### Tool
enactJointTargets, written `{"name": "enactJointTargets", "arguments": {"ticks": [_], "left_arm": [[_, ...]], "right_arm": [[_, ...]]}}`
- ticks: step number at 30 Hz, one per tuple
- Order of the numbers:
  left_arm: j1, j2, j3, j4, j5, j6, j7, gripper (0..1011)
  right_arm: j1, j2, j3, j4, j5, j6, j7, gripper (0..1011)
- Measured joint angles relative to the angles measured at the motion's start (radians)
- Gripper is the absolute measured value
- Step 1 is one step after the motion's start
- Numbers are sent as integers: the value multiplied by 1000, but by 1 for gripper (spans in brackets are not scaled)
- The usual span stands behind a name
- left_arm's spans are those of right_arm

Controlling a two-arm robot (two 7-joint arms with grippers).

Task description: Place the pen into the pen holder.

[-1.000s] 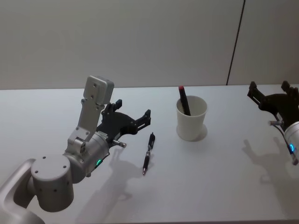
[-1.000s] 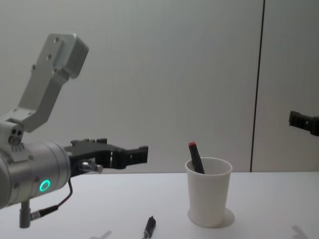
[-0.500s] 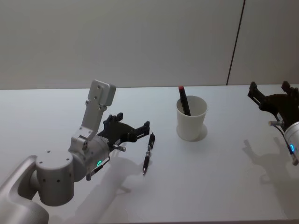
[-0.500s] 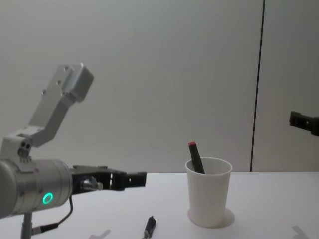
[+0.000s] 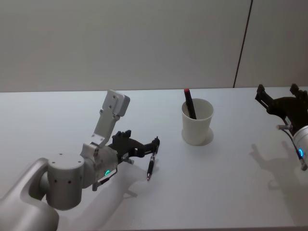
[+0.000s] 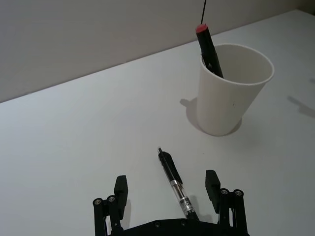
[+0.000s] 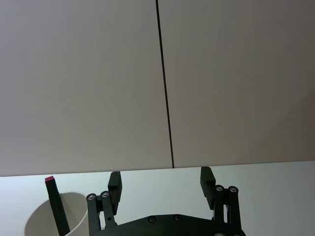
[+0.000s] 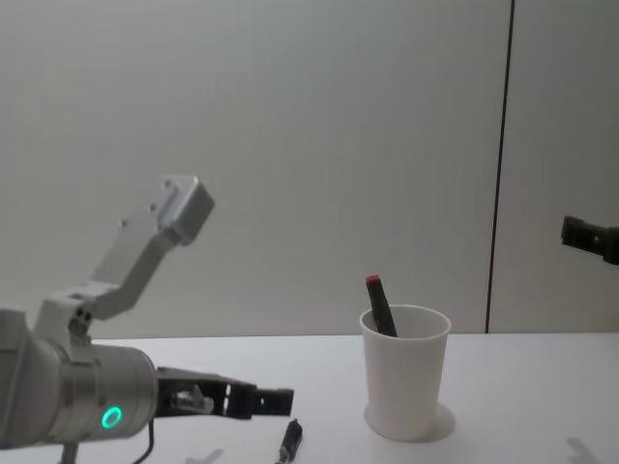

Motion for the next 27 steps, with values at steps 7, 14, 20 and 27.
{"name": "enactJointTargets", "arguments": {"ticks": [7,14,20,27], "left_arm": [[-12,-13,10,33,17,26,-12,1004],[-20,-25,21,63,33,50,-19,1004],[-20,-30,27,81,38,62,-20,1004],[-15,-33,32,99,38,67,-20,1004]], "right_arm": [[0,0,0,0,0,0,0,1001],[0,0,0,0,0,0,0,1001],[0,0,0,0,0,0,0,1002],[0,0,0,0,0,0,0,1002]]}}
